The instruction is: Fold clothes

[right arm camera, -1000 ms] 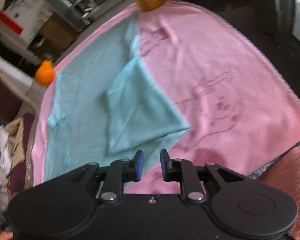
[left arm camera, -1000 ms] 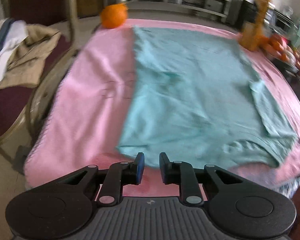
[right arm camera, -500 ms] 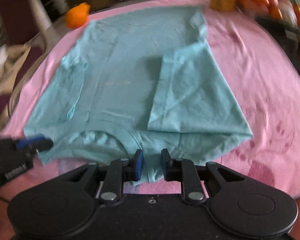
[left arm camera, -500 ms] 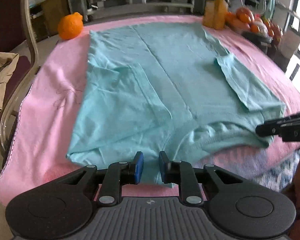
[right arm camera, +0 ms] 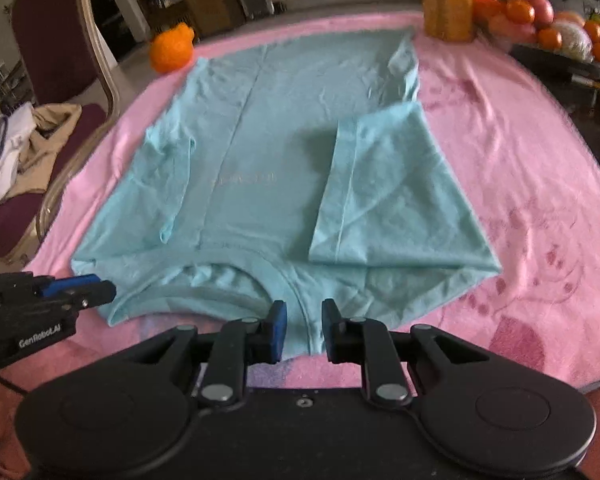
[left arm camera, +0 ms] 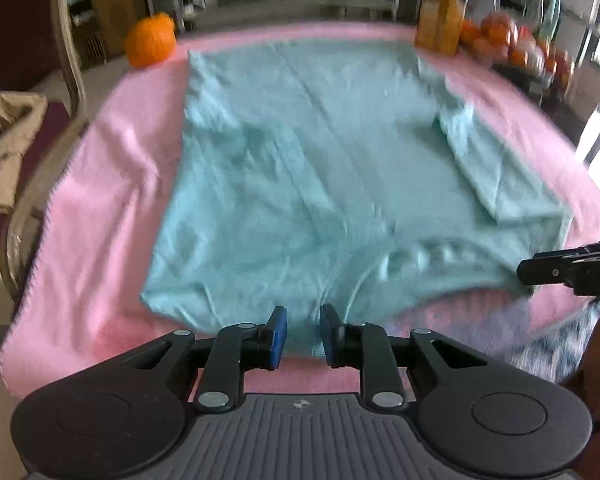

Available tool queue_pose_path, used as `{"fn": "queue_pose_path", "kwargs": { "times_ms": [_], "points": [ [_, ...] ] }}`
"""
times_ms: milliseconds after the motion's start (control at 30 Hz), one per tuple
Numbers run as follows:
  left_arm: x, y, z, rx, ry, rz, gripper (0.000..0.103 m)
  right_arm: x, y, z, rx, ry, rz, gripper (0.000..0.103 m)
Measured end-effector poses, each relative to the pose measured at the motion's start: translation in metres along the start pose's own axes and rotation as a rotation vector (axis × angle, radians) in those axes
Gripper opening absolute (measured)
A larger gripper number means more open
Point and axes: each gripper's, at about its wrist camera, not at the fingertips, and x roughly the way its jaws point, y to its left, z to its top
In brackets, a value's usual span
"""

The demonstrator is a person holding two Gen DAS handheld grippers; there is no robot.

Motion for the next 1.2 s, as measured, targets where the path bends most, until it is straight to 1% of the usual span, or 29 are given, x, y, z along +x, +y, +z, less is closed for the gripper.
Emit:
{"fn": "queue_pose_path", "kwargs": {
  "times_ms": [33,100,133,167,233,300,333,367,433,533,600,667,700,767,833,933,1000,1033,1067,1100,1167,1200],
  "points": [
    [0.000,0.000,0.001,0.005,0.006,0.000,0.021,0.006,-0.001,-0.002,0.008,0.029,-0.006,0.018],
    [0.000,0.001,0.003,0.014,0.019,0.001,0.023,0.003,-0.003,0.001,0.025,0.021,0.008,0.018],
    [-0.002,0.005,0.008,0.002,0.017,-0.005,0.023,0.001,-0.005,0.003,0.034,0.017,0.016,0.018],
    [-0.006,0.010,0.015,-0.009,0.003,-0.004,0.023,-0.001,-0.006,0.005,0.042,0.012,0.023,0.018],
    [-0.015,0.020,0.032,-0.024,-0.045,0.009,0.023,-0.013,-0.013,0.020,0.089,-0.032,0.064,0.019],
    [-0.026,0.033,0.056,-0.044,-0.104,0.024,0.023,-0.030,-0.018,0.044,0.124,-0.096,0.097,0.019],
    [-0.027,0.040,0.069,-0.062,-0.124,0.028,0.025,-0.039,-0.020,0.056,0.141,-0.129,0.113,0.020],
    [-0.029,0.048,0.083,-0.080,-0.143,0.032,0.030,-0.047,-0.021,0.070,0.143,-0.162,0.122,0.022],
    [-0.032,0.063,0.110,-0.117,-0.182,0.040,0.032,-0.062,-0.023,0.097,0.146,-0.230,0.139,0.025],
    [-0.014,0.083,0.146,-0.171,-0.194,0.075,0.034,-0.069,-0.032,0.137,0.179,-0.296,0.177,0.026],
    [0.006,0.097,0.171,-0.207,-0.189,0.092,0.035,-0.064,-0.041,0.163,0.217,-0.326,0.186,0.028],
    [0.032,0.112,0.195,-0.243,-0.171,0.094,0.037,-0.049,-0.052,0.191,0.263,-0.355,0.164,0.036],
    [0.045,0.119,0.207,-0.262,-0.162,0.096,0.038,-0.039,-0.061,0.205,0.290,-0.366,0.154,0.037],
    [0.071,0.131,0.228,-0.296,-0.140,0.093,0.044,-0.018,-0.079,0.232,0.348,-0.381,0.140,0.040],
    [0.098,0.143,0.245,-0.313,-0.121,0.109,0.046,0.008,-0.102,0.256,0.425,-0.371,0.121,0.042],
    [0.135,0.151,0.263,-0.269,-0.097,0.146,0.048,0.052,-0.135,0.283,0.521,-0.367,0.068,0.043],
    [0.159,0.157,0.272,-0.266,-0.087,0.141,0.049,0.080,-0.150,0.295,0.542,-0.356,0.045,0.042],
    [0.170,0.160,0.276,-0.265,-0.083,0.137,0.049,0.094,-0.155,0.299,0.540,-0.345,0.035,0.040],
    [0.179,0.165,0.280,-0.282,-0.082,0.119,0.049,0.109,-0.160,0.303,0.538,-0.333,0.024,0.031],
    [0.188,0.171,0.284,-0.301,-0.081,0.100,0.049,0.122,-0.164,0.305,0.537,-0.330,0.017,0.027],
    [0.203,0.175,0.290,-0.324,-0.083,0.072,0.048,0.144,-0.168,0.310,0.531,-0.329,0.012,0.027],
    [0.208,0.175,0.294,-0.319,-0.088,0.068,0.048,0.153,-0.170,0.312,0.526,-0.332,0.010,0.027]
  ]
}}
